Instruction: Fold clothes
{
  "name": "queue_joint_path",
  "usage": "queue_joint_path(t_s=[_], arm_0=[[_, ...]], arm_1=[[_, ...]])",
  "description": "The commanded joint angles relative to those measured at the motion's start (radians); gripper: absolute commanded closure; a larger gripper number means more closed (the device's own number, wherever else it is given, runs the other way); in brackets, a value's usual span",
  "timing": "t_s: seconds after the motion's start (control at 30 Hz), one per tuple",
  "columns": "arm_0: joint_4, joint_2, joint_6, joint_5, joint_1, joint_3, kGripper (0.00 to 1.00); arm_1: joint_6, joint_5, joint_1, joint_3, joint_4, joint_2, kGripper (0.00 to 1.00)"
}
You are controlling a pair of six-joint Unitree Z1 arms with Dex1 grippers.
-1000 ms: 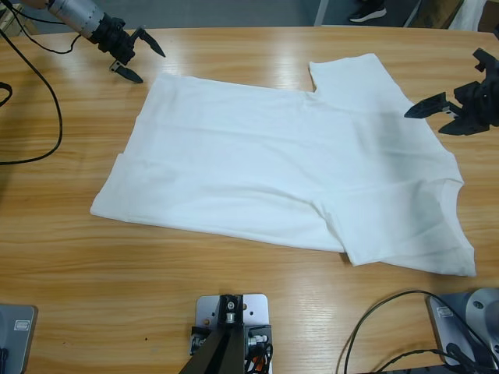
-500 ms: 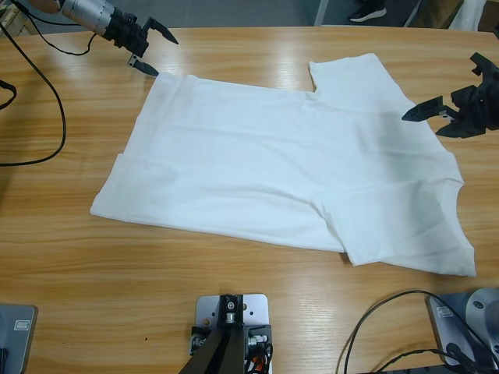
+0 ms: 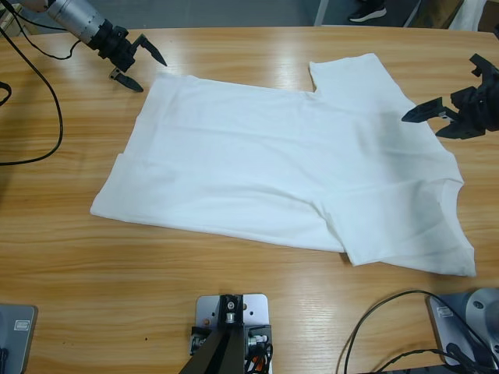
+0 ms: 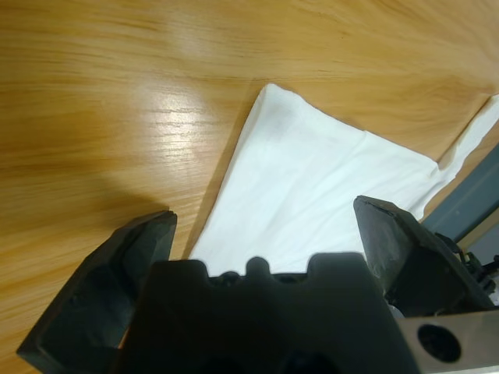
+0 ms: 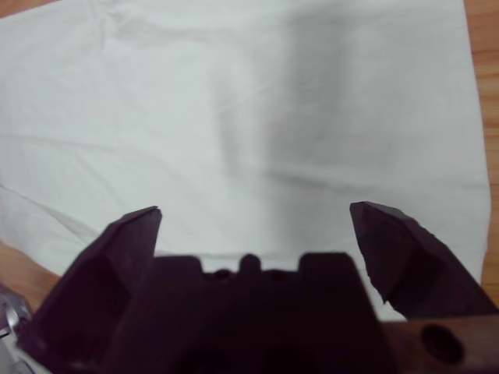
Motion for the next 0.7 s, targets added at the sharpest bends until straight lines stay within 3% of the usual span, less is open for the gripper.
queue_joint_path(t_s=[0.03,0.23,0.6,0.63,0.7], arm_0=[[-0.072,0.144,-0.005,-0.011,-0.020,-0.560,0.041],[-0.219,0.163,-0.104,-0.074,-0.025,-0.560,0.047],[-0.153,0.189,-0.098,-0.073,-0.024,-0.556,0.061],[-0.138,0.191,-0.090,-0.067,-0.024,-0.556,0.092],[-0.121,0.192,-0.078,-0.058,-0.024,-0.557,0.259]], arm_1=[[0.002,0.015,0.011,0.032,-0.012,0.030,0.018],[0.002,0.015,0.011,0.035,-0.014,0.033,0.018],[0.002,0.015,0.011,0.032,-0.017,0.036,0.018],[0.002,0.015,0.011,0.032,-0.017,0.036,0.018],[0.002,0.015,0.011,0.035,-0.017,0.033,0.018]])
